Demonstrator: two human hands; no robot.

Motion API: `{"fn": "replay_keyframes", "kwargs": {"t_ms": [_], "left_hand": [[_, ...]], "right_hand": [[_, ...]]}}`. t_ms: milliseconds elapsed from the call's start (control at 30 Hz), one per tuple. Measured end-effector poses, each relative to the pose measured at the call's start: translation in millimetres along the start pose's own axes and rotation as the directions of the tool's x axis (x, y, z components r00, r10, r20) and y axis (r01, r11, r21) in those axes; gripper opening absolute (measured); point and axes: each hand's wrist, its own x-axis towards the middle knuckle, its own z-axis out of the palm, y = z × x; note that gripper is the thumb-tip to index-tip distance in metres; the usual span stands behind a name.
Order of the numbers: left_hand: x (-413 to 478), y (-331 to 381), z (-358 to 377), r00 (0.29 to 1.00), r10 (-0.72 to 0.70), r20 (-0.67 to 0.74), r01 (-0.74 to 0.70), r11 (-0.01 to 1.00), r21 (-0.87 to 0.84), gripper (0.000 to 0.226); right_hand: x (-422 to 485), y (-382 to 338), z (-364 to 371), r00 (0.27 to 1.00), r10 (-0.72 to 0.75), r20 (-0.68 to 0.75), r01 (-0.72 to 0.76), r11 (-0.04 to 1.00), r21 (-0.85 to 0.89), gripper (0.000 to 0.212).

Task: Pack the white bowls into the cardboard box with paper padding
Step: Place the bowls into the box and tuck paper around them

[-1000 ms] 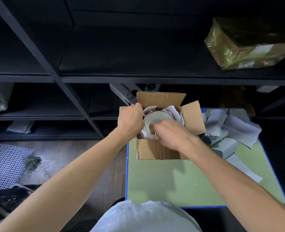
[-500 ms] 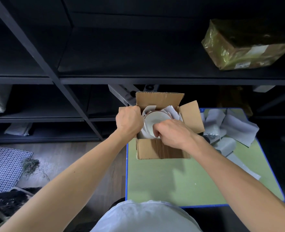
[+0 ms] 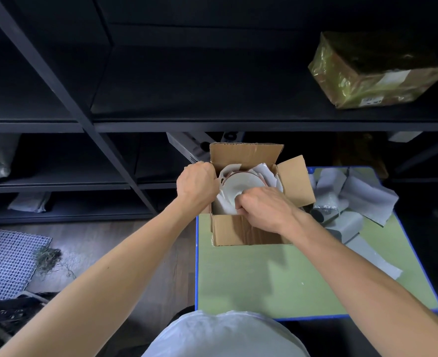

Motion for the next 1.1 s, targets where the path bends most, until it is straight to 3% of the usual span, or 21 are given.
{"fn": "replay_keyframes", "kwargs": {"t_ms": [200,400,567,667,833,933,1100], "left_hand": [[-5,2,8,0.999,0.008,-0.038,-0.007,1.0,0.028,0.017],[-2,-4,7,0.998,0.017,-0.068,-0.02,0.999,-0.037,0.03],[-4,-6,11,0.998,0.015,-0.061,-0.02,0.996,-0.089,0.038],[-8,-8,9,0.995,0.054,-0.083,-0.066,0.988,-0.141,0.035],[-29,-13,2,0.973,0.156,-0.172,-0.19,0.96,-0.204,0.021],[-44,-12,7,0.962,0.245,-0.121,-0.266,0.941,-0.209,0.019],[-57,-9,17,0.963,0.267,-0.041,-0.27,0.951,-0.151,0.015]], "right_hand": [[5,-2,-1,0.996,0.044,0.076,-0.042,0.999,-0.03,0.015],[1,-3,-1,0.997,0.055,0.05,-0.053,0.997,-0.048,0.018],[-1,1,2,0.996,0.093,0.014,-0.093,0.996,-0.003,0.027],[-7,7,4,0.992,0.124,-0.012,-0.124,0.992,0.029,0.046],[-16,12,5,0.986,0.137,-0.098,-0.135,0.99,0.033,0.023],[-20,7,9,0.985,0.119,-0.128,-0.113,0.992,0.054,0.021],[-22,-1,19,0.981,0.139,-0.137,-0.132,0.989,0.062,0.024]]}}
